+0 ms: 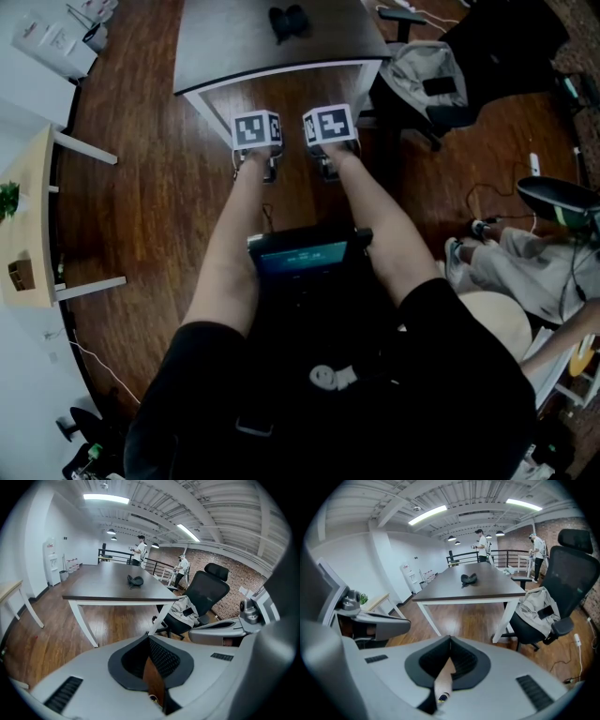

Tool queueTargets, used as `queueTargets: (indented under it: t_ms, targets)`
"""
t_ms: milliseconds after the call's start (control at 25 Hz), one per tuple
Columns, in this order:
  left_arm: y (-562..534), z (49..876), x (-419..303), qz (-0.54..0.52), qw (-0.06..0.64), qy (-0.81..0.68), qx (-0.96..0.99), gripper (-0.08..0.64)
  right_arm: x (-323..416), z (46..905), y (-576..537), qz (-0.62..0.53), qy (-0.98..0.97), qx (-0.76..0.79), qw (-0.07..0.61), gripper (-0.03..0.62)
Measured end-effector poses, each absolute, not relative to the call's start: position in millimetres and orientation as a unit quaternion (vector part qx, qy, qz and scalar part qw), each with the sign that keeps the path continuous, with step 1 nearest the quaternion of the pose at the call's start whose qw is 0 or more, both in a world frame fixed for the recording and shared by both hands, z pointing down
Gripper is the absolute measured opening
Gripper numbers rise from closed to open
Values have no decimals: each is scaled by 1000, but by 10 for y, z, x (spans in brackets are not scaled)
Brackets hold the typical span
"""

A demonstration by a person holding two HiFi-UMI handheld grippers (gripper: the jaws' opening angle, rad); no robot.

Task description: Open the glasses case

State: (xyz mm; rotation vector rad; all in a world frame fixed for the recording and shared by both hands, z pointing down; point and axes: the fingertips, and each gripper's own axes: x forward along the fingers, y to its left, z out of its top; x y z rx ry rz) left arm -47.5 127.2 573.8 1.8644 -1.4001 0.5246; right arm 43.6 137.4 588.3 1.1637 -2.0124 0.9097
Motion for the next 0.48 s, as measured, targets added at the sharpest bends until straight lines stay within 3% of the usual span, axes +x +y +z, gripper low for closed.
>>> queueTargets:
  t_ms: [480]
  targets:
    - [1219,5712,-410,206,367,-547,724,0,509,5894,1331,354,-759,443,319,0]
